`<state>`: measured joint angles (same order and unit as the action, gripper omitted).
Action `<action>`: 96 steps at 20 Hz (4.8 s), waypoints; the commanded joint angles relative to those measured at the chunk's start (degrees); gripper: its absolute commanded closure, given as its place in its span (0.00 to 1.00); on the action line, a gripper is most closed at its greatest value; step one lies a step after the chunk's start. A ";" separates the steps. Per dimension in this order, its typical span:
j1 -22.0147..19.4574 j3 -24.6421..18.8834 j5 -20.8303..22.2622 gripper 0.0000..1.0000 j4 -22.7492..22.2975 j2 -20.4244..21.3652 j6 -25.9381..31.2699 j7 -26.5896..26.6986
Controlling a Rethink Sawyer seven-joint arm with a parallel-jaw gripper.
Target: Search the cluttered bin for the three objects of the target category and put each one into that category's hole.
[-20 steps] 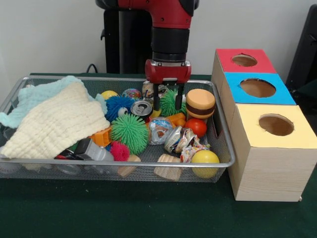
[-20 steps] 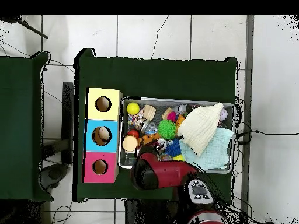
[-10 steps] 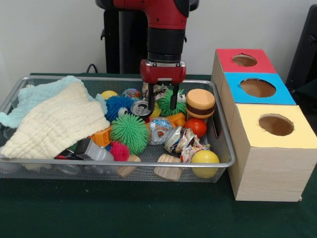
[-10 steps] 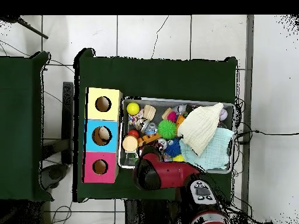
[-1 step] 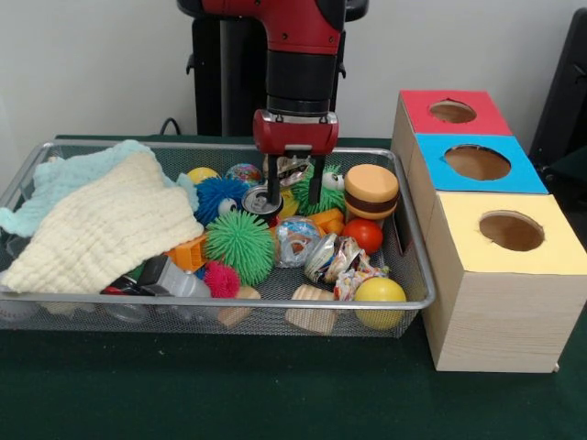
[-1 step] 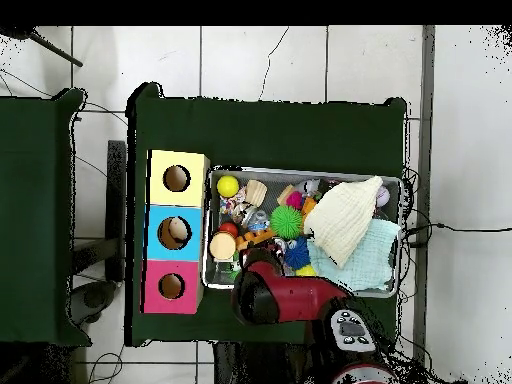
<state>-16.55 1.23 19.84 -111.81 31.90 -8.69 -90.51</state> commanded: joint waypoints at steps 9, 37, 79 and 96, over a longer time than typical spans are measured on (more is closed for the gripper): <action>0.07 -0.98 -2.88 0.00 8.14 -3.31 -3.10 -9.79; 1.39 -1.27 -5.62 0.00 8.65 -3.01 -2.55 -10.23; -5.22 -3.51 -22.97 0.00 -2.51 1.62 -2.45 -20.09; 0.32 -3.62 -31.09 0.00 -6.36 0.28 -3.85 -28.61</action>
<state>-16.22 1.01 -7.34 -115.66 33.50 -11.86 -103.21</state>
